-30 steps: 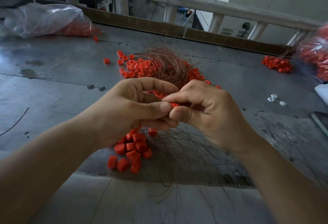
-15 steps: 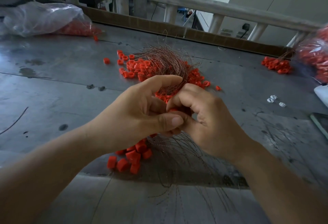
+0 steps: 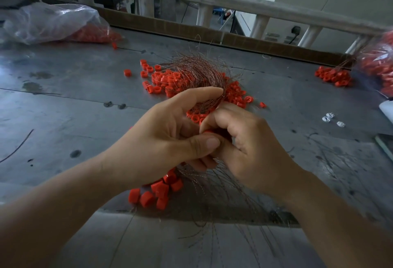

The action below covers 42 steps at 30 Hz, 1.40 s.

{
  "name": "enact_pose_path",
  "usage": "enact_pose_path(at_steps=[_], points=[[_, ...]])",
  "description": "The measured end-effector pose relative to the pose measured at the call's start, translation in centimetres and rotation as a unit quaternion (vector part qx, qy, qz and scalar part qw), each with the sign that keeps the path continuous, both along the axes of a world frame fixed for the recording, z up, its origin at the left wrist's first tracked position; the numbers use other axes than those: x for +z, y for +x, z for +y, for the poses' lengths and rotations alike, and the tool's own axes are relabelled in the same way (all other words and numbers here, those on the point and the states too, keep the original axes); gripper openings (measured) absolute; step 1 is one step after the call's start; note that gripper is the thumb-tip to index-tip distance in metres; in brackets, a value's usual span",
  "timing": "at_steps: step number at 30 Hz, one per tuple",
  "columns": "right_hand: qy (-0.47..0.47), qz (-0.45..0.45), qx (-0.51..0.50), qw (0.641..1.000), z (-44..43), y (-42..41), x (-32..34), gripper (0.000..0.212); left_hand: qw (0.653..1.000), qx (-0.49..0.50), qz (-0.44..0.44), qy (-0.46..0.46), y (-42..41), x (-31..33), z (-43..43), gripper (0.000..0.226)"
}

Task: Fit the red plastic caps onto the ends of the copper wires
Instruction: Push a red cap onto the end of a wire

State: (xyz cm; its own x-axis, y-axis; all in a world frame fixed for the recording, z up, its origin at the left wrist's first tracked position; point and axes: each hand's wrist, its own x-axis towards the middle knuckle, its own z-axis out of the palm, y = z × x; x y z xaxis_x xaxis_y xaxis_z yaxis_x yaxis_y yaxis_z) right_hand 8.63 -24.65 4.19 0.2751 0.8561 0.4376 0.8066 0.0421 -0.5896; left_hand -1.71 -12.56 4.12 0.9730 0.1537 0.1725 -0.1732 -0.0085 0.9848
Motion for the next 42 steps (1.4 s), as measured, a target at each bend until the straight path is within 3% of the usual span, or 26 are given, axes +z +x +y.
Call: enact_pose_path(at_steps=[8,16,23,28,33,38,42], points=[[0.04,0.035,-0.011,0.999,0.1,-0.2,0.0,0.019,0.997,-0.019,0.043,-0.067,0.2,0.2,1.2,0.049],[0.02,0.084,-0.018,0.996,0.0,0.3,0.4,0.042,0.997,0.021,0.013,-0.076,0.3,0.3,2.1,0.035],[0.016,0.083,-0.023,0.996,0.0,0.4,0.1,0.032,0.992,0.022,0.016,-0.124,0.5,0.2,2.3,0.031],[0.041,0.061,-0.055,0.996,-0.2,0.5,0.4,0.014,0.991,-0.01,0.002,-0.132,0.5,0.3,2.5,0.037],[0.046,0.026,-0.073,0.996,-0.3,0.6,0.6,0.006,0.996,0.008,-0.014,-0.09,0.4,0.5,2.6,0.046],[0.016,0.004,-0.089,0.996,-0.5,0.7,0.7,0.004,0.992,0.116,-0.028,0.051,0.3,0.6,2.6,0.023],[-0.03,0.012,-0.096,0.995,-0.6,1.0,0.7,0.014,0.977,0.129,0.003,0.168,-0.1,0.9,3.8,0.027]])
